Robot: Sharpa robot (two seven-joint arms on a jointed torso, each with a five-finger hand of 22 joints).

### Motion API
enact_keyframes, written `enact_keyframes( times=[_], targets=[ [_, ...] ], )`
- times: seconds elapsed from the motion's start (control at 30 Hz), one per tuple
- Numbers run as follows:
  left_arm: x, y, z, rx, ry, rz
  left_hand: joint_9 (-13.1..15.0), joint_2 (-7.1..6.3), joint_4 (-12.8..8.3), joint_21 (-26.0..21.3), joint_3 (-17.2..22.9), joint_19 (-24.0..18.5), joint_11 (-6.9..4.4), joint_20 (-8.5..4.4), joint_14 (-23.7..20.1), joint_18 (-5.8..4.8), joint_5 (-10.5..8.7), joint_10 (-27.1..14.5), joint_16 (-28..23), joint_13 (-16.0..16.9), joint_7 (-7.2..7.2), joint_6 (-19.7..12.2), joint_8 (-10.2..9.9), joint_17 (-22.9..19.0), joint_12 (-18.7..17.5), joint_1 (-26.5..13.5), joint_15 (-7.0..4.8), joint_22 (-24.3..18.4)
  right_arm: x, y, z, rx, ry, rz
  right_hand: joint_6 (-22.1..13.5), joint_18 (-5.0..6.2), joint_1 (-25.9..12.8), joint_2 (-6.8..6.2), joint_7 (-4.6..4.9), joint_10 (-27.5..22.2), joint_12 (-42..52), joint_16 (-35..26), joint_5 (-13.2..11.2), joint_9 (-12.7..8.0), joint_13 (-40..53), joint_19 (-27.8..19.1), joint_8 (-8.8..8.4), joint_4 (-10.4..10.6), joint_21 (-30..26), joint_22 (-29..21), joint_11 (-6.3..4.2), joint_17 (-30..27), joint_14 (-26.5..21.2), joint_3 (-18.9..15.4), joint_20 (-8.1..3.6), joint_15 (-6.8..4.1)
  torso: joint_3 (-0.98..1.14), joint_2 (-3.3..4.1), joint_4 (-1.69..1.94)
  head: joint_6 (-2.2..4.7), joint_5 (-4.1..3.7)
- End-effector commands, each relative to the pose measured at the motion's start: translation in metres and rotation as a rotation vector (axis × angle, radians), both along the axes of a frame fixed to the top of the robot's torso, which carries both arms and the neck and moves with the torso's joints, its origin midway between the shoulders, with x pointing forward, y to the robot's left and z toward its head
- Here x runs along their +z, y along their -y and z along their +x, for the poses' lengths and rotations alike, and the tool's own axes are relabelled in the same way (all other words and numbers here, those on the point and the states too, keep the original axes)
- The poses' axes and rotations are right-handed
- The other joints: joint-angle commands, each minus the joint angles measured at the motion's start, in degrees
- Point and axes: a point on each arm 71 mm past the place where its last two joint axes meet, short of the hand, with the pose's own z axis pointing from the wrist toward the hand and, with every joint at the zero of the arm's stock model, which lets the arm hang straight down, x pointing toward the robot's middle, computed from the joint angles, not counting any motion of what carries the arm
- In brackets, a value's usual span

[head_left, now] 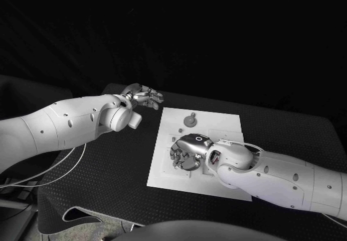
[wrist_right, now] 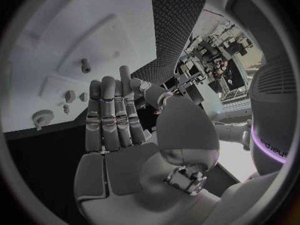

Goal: Assemble the parts on the task board

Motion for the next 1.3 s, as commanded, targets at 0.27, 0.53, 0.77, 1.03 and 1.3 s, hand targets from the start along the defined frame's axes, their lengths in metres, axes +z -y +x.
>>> enact_keyframes(
  times=[0.27,0.53,0.77,1.03,1.3],
  targets=[
    [0.001,0.005,0.000,-0.023,0.002,-0.011,-0.08,0.09,-0.04,-0.32,-0.28,-0.07,-0.02,0.24,0.19,-0.19,0.06,-0.29,-0.24,-0.09,0.06,-0.46,0.27,0.09,0.28,-0.54,0.14,-0.10,-0.009,-0.004,-0.003,0.033,0.029,-0.026,0.20,0.82,0.00,0.53,0.07,0.22,0.29,0.23,0.28,0.44,-0.03,0.50,0.07,-0.22,0.38,1.38,-0.08,0.10,0.01,0.35,-0.07,-0.37,0.04,0.01,-0.01,-0.50,0.51],
    [0.001,0.005,0.001,-0.021,0.002,-0.010,-0.09,0.10,-0.03,-0.32,-0.28,-0.07,-0.02,0.25,0.20,-0.19,0.06,-0.30,-0.27,-0.09,0.06,-0.47,0.28,0.14,0.28,-0.56,0.14,-0.11,-0.013,-0.002,0.000,0.026,0.035,-0.045,0.21,0.82,-0.02,0.54,0.07,0.23,0.28,0.25,0.28,0.44,-0.02,0.50,0.07,-0.29,0.41,1.38,-0.08,0.10,0.00,0.36,-0.07,-0.37,0.02,0.01,-0.04,-0.69,0.58],
    [0.001,0.006,0.001,-0.023,0.001,-0.010,-0.10,0.10,-0.02,-0.32,-0.29,-0.07,-0.02,0.25,0.20,-0.19,0.06,-0.31,-0.30,-0.09,0.06,-0.48,0.29,0.17,0.29,-0.57,0.15,-0.11,-0.016,-0.003,-0.001,0.030,0.032,-0.053,0.21,0.82,-0.04,0.55,0.07,0.24,0.27,0.27,0.28,0.44,-0.01,0.50,0.06,-0.34,0.43,1.38,-0.08,0.10,0.00,0.37,-0.07,-0.37,0.02,0.01,-0.05,-0.80,0.64],
    [0.001,0.006,0.001,-0.023,0.001,-0.010,-0.10,0.10,-0.01,-0.32,-0.29,-0.07,-0.02,0.25,0.20,-0.19,0.06,-0.32,-0.34,-0.10,0.06,-0.49,0.30,0.22,0.29,-0.58,0.15,-0.12,-0.019,0.000,0.001,0.025,0.034,-0.072,0.22,0.82,-0.07,0.58,0.07,0.24,0.25,0.29,0.27,0.45,0.00,0.49,0.05,-0.39,0.45,1.38,-0.08,0.10,-0.01,0.38,-0.07,-0.37,0.00,0.01,-0.05,-0.96,0.70],
    [0.001,0.006,0.001,-0.024,0.000,-0.010,-0.11,0.10,-0.01,-0.33,-0.29,-0.08,-0.01,0.25,0.20,-0.19,0.06,-0.34,-0.38,-0.10,0.07,-0.51,0.31,0.27,0.30,-0.60,0.15,-0.13,-0.021,0.000,0.002,0.025,0.037,-0.079,0.22,0.82,-0.10,0.59,0.07,0.25,0.23,0.32,0.27,0.45,0.02,0.48,0.04,-0.45,0.48,1.38,-0.08,0.09,-0.03,0.39,-0.07,-0.37,0.01,0.01,-0.07,-1.01,0.72]
  ],
)
